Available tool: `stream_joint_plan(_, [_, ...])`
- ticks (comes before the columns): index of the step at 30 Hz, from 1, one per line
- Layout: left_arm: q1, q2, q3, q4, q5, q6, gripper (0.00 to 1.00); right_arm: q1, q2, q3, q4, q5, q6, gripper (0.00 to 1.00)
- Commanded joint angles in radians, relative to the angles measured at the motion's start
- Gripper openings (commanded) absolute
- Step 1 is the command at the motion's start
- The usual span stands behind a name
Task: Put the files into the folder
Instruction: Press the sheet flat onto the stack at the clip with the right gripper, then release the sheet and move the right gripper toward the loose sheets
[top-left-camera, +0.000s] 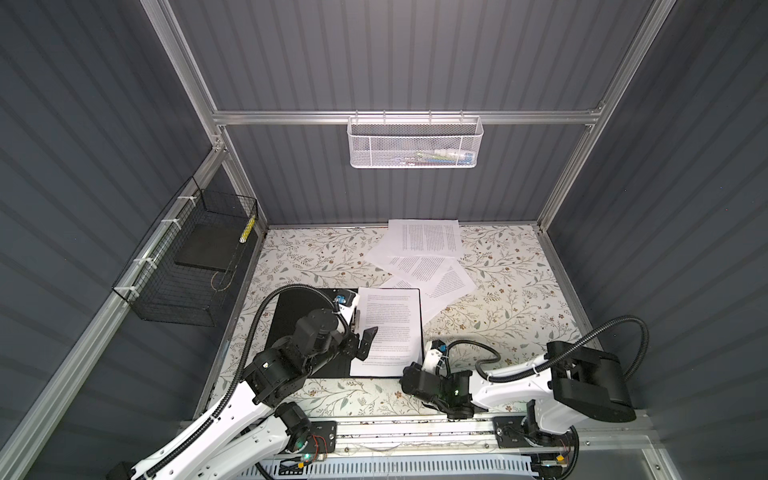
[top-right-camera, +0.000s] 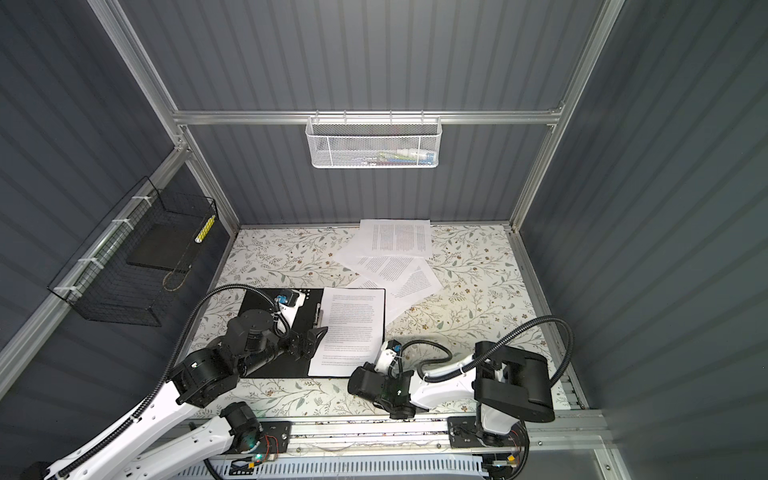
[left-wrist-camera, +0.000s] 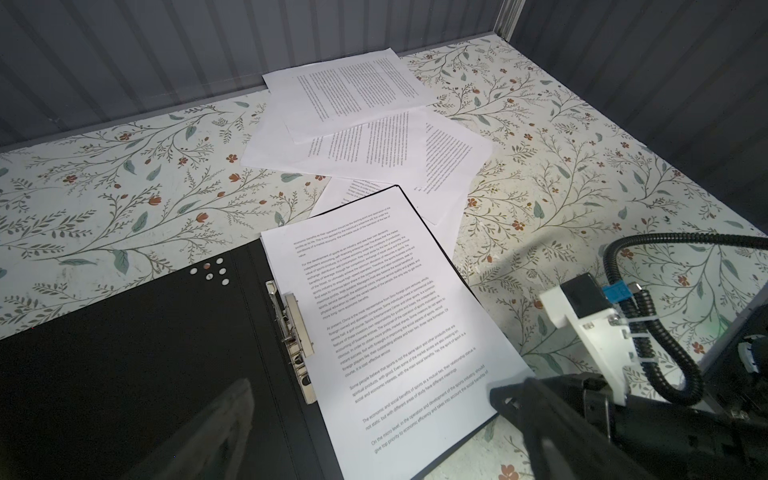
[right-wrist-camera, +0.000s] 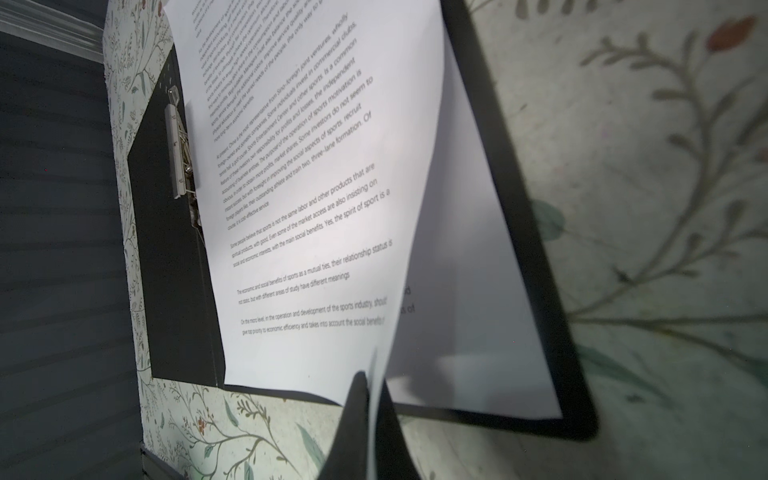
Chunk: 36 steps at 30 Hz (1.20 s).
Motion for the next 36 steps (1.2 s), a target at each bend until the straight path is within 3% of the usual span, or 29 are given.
stream_joint_plan(1, [0.009, -0.009, 0.008, -0.002, 0.012, 0.009, 1.00, 0.007, 0.000, 0.006, -0.026, 0.014, 0.011, 0.00])
stream_joint_plan(10, [0.010, -0.010, 0.008, -0.002, 0.014, 0.008, 1.00, 0.007, 0.000, 0.005, -0.022, 0.012, 0.011, 0.26])
stream_joint_plan(25, [0.017, -0.014, 0.010, 0.003, 0.035, 0.003, 1.00, 0.042, -0.020, 0.007, -0.101, 0.030, 0.095, 0.43])
stream_joint_plan(33, [0.017, -0.026, 0.008, 0.004, 0.039, 0.000, 1.00, 0.071, -0.075, 0.020, -0.274, 0.070, 0.213, 0.58])
stream_joint_plan(36, [0.016, -0.030, 0.008, 0.003, 0.039, 0.001, 1.00, 0.075, -0.104, 0.028, -0.325, 0.086, 0.203, 0.61])
